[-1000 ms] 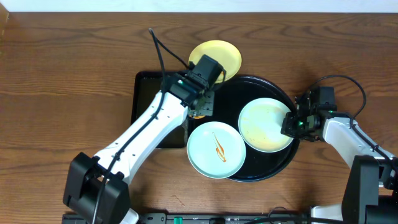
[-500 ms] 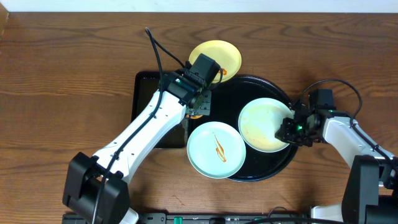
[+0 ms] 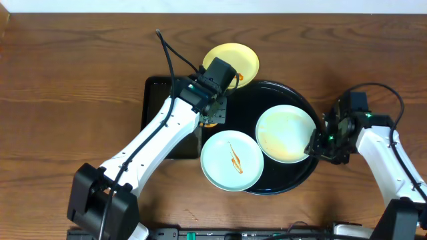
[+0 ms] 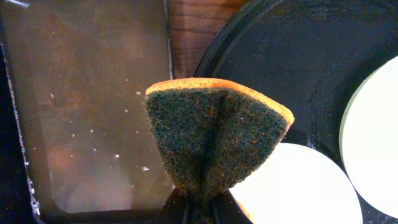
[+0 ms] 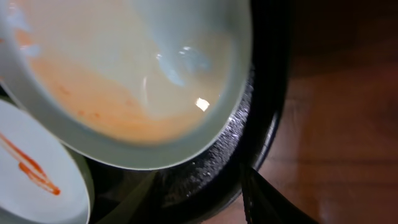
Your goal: Clean dirty plates on tray and stack at the side
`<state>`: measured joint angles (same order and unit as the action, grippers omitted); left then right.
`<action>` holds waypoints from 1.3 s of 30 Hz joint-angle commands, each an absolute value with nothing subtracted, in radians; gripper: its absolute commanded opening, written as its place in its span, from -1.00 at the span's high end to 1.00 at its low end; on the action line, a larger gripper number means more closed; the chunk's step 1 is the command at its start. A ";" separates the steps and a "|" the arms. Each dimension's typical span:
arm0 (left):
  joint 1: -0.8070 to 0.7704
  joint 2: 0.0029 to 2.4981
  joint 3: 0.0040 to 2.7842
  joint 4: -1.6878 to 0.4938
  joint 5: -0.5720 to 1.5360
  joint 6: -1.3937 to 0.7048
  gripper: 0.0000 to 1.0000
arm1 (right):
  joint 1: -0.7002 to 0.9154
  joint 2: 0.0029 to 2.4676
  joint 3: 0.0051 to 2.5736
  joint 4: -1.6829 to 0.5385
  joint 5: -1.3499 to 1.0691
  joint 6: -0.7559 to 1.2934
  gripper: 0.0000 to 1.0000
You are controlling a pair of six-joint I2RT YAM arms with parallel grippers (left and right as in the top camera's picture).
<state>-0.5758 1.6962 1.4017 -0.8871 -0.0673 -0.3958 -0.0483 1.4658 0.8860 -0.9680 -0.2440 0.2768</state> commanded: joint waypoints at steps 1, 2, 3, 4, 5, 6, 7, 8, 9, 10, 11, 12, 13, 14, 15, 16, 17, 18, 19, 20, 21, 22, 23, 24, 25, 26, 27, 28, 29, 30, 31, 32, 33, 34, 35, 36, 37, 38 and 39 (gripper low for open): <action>-0.572 1.678 1.402 -0.890 -0.088 -0.401 0.84 | -0.038 1.464 0.831 -0.943 -0.227 0.363 0.21; -0.572 1.678 1.402 -0.890 -0.088 -0.401 0.84 | -0.034 1.464 0.810 -0.918 -0.248 0.367 0.21; -0.572 1.678 1.402 -0.890 -0.088 -0.401 0.84 | -0.032 1.464 0.796 -0.900 -0.265 0.367 0.21; -0.572 1.678 1.402 -0.890 -0.088 -0.401 0.84 | -0.023 1.464 0.763 -0.841 -0.310 0.367 0.23; -0.572 1.678 1.402 -0.890 -0.088 -0.401 0.84 | -0.017 1.464 0.750 -0.817 -0.328 0.367 0.23; -0.572 1.678 1.400 -0.890 -0.088 -0.401 0.84 | -0.011 1.464 0.730 -0.780 -0.348 0.379 0.24; -0.572 1.678 1.399 -0.890 -0.088 -0.401 0.84 | -0.007 1.464 0.718 -0.759 -0.348 0.394 0.24; -0.572 1.678 1.397 -0.890 -0.088 -0.401 0.84 | -0.004 1.464 0.704 -0.732 -0.348 0.402 0.27; -0.572 1.678 1.397 -0.892 -0.087 -0.401 0.84 | -0.003 1.464 0.700 -0.720 -0.348 0.405 0.27; -0.572 1.678 1.396 -0.893 -0.087 -0.401 0.84 | -0.002 1.464 0.693 -0.702 -0.348 0.408 0.27; -0.572 1.678 1.396 -0.894 -0.088 -0.401 0.84 | -0.002 1.464 0.688 -0.681 -0.348 0.410 0.28; -0.572 1.678 1.396 -0.894 -0.088 -0.401 0.84 | -0.002 1.464 0.685 -0.664 -0.346 0.415 0.28; -0.572 1.678 1.396 -0.893 -0.087 -0.402 0.84 | -0.002 1.464 0.684 -0.656 -0.344 0.415 0.32; -0.572 1.678 1.396 -0.894 -0.087 -0.402 0.84 | -0.002 1.464 0.684 -0.654 -0.341 0.418 0.34; -0.572 1.678 1.396 -0.894 -0.087 -0.402 0.84 | -0.002 1.464 0.684 -0.654 -0.337 0.427 0.34; -0.572 1.678 1.396 -0.895 -0.087 -0.402 0.84 | -0.002 1.464 0.683 -0.654 -0.332 0.428 0.35; -0.572 1.678 1.396 -0.897 -0.087 -0.402 0.84 | -0.001 1.464 0.680 -0.653 -0.316 0.438 0.35; -0.572 1.678 1.396 -0.897 -0.087 -0.402 0.84 | 0.001 1.464 0.674 -0.652 -0.291 0.453 0.35; -0.572 1.678 1.396 -0.897 -0.087 -0.402 0.84 | 0.001 1.464 0.669 -0.648 -0.278 0.464 0.34; -0.572 1.678 1.396 -0.897 -0.087 -0.402 0.84 | 0.002 1.464 0.659 -0.630 -0.268 0.476 0.34; -0.572 1.678 1.396 -0.897 -0.087 -0.402 0.84 | 0.002 1.464 0.649 -0.606 -0.269 0.478 0.34; -0.572 1.678 1.396 -0.897 -0.087 -0.402 0.84 | 0.002 1.464 0.641 -0.578 -0.269 0.478 0.39; -0.572 1.678 1.396 -0.897 -0.087 -0.402 0.84 | 0.001 1.464 0.637 -0.560 -0.268 0.479 0.46; -0.572 1.678 1.396 -0.897 -0.087 -0.402 0.84 | 0.001 1.464 0.634 -0.540 -0.265 0.493 0.55; -0.572 1.678 1.396 -0.897 -0.087 -0.402 0.83 | 0.001 1.464 0.633 -0.531 -0.261 0.505 0.56; -0.572 1.678 1.396 -0.897 -0.087 -0.402 0.84 | 0.002 1.464 0.633 -0.517 -0.253 0.515 0.60; -0.572 1.678 1.396 -0.897 -0.087 -0.402 0.84 | 0.002 1.464 0.633 -0.509 -0.241 0.524 0.64; -0.572 1.678 1.396 -0.897 -0.087 -0.402 0.84 | 0.001 1.464 0.632 -0.503 -0.223 0.532 0.69; -0.572 1.678 1.396 -0.897 -0.087 -0.402 0.84 | 0.002 1.465 0.632 -0.497 -0.205 0.543 0.76; -0.572 1.678 1.396 -0.897 -0.087 -0.402 0.84 | 0.001 1.465 0.632 -0.493 -0.198 0.546 0.80; -0.572 1.678 1.396 -0.897 -0.087 -0.402 0.84 | 0.002 1.465 0.632 -0.486 -0.197 0.546 0.88; -0.572 1.678 1.396 -0.897 -0.087 -0.402 0.84 | 0.002 1.465 0.631 -0.482 -0.195 0.546 0.91; -0.572 1.678 1.396 -0.897 -0.087 -0.402 0.84 | 0.001 1.465 0.631 -0.476 -0.194 0.545 0.97; -0.572 1.678 1.396 -0.897 -0.087 -0.402 0.83 | 0.002 1.465 0.631 -0.472 -0.194 0.545 0.97; -0.572 1.678 1.396 -0.897 -0.087 -0.402 0.84 | 0.002 1.465 0.631 -0.462 -0.195 0.545 0.97; -0.572 1.678 1.396 -0.897 -0.087 -0.402 0.84 | 0.002 1.465 0.631 -0.454 -0.194 0.545 0.97; -0.572 1.678 1.396 -0.897 -0.087 -0.402 0.83 | 0.002 1.464 0.631 -0.439 -0.195 0.544 0.98; -0.572 1.678 1.396 -0.897 -0.087 -0.402 0.83 | 0.001 1.464 0.631 -0.427 -0.195 0.537 0.98; -0.572 1.678 1.396 -0.897 -0.087 -0.402 0.83 | 0.001 1.464 0.631 -0.402 -0.195 0.521 0.98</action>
